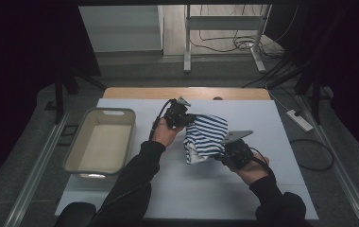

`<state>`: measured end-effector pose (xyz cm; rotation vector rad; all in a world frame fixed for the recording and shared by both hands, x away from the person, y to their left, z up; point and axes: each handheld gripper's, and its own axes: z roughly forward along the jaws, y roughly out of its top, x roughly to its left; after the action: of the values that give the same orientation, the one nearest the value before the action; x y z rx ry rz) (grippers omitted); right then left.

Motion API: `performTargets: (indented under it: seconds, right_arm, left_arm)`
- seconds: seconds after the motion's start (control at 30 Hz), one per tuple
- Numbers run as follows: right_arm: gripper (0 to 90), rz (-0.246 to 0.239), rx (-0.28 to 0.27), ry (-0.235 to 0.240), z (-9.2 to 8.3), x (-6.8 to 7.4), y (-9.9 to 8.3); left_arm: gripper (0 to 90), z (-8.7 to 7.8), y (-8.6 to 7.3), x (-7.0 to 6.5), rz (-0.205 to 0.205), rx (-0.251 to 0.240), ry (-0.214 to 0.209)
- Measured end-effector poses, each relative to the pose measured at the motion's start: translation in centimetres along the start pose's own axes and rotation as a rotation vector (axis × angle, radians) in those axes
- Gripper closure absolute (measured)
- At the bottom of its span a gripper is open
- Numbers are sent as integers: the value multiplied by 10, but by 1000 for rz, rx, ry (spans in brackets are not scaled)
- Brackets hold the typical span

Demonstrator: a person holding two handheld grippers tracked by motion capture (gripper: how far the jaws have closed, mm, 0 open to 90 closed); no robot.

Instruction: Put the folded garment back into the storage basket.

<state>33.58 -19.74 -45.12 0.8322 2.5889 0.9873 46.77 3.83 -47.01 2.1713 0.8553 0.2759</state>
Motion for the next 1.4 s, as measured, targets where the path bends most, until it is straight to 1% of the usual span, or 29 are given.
performTargets:
  seconds: [0.13,0.23,0.3,0.5,0.63,0.87,1.1,1.4]
  right_arm:
    - [818,-3,-8,7,-2,4,4]
    - [818,-17,-10,8,-3,9,10]
    - [818,-22,-15,11,-2,9,11]
    - [818,-21,-25,23,-4,16,20]
    - [818,-18,-32,28,-4,17,24]
    - [817,-10,-50,51,-4,23,34]
    - [817,-20,-66,67,1,28,46]
    - [818,-14,-89,97,6,34,60]
  left_arm:
    - [843,-7,1,2,2,2,-1]
    - [842,-13,3,3,4,4,1]
    - [842,-17,4,4,7,6,3]
    - [842,-28,4,6,13,10,12]
    - [842,-37,5,9,16,12,19]
    - [842,-53,5,13,27,20,45]
    - [842,-65,1,20,30,29,65]
    - [842,-81,-3,29,38,39,109]
